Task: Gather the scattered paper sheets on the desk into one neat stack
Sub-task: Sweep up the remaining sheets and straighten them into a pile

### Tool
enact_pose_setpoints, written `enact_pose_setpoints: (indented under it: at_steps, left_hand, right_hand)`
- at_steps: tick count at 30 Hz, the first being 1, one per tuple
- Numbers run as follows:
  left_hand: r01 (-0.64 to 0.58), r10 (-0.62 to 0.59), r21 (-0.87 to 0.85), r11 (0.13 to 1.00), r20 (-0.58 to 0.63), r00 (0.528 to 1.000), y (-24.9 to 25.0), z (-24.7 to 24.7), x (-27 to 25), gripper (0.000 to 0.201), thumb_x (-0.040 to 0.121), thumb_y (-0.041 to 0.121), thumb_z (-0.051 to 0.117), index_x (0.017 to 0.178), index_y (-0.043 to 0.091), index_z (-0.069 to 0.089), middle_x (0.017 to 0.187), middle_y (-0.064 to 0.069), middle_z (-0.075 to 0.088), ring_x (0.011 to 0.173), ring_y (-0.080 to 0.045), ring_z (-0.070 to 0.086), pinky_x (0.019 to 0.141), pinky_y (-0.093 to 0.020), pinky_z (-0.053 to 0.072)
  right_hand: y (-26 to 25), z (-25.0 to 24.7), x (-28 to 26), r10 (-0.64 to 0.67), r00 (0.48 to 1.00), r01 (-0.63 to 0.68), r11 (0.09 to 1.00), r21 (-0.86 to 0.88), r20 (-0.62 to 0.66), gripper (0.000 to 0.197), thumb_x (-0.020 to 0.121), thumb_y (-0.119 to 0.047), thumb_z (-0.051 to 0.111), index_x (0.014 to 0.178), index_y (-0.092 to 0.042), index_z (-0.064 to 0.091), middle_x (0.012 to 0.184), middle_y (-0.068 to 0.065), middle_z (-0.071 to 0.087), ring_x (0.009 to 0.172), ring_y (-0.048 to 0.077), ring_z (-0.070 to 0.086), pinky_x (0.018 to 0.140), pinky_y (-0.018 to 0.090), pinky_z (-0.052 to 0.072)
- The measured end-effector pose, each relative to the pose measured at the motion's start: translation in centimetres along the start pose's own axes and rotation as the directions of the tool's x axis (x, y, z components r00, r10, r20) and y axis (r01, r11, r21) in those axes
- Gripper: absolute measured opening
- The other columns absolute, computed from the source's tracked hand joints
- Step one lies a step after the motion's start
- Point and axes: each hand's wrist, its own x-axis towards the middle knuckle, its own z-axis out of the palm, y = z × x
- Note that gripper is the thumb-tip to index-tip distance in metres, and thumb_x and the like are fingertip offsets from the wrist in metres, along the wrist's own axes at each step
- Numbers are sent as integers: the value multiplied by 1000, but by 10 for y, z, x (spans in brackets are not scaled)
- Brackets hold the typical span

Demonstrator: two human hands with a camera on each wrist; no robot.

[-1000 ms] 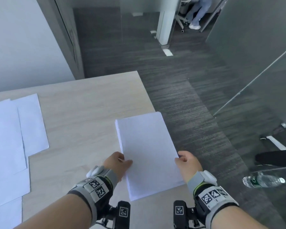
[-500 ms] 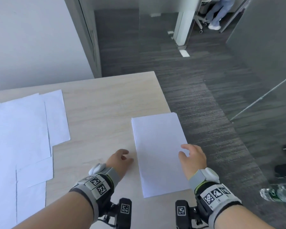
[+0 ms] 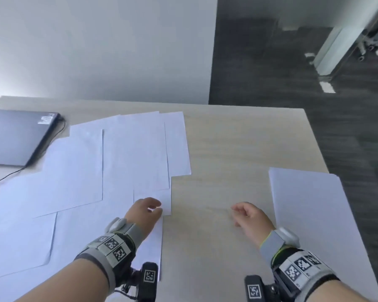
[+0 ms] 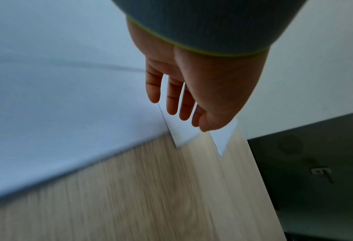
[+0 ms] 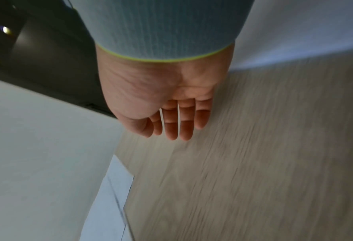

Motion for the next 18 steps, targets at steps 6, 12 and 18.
enact_pose_setpoints:
  at_steps: [6, 12, 18]
  left_hand:
    - [-57, 74, 216, 975, -75, 994, -50, -63, 38, 37, 90, 28, 67, 127, 29, 65, 145, 5, 52, 127, -20, 52, 104, -34, 44]
    - [-130, 124, 438, 890, 42, 991, -68, -104, 80, 74, 90, 52, 60, 155, 42, 25, 170, 10, 8, 157, -17, 7, 125, -47, 22]
    - [-259, 145, 621, 740, 229, 963, -56, -114, 111, 116, 68, 82, 65, 158, 48, -1, 170, 10, -18, 158, -21, -13, 127, -50, 10]
  right_hand:
    - [-56, 67, 12, 45, 998, -46, 998, 38, 37, 13, 93, -21, 60, 92, -32, 66, 94, -2, 71, 92, 22, 69, 76, 34, 53]
    - [-115, 119, 44, 57, 995, -58, 998, -16, -81, 29, 93, -22, 56, 121, -25, 62, 126, -4, 60, 106, 17, 59, 84, 27, 46]
    - [-149, 124, 80, 106, 973, -148, 969, -197, -205, 49, 90, -29, 55, 138, -26, 50, 145, 3, 45, 116, 26, 56, 95, 38, 48]
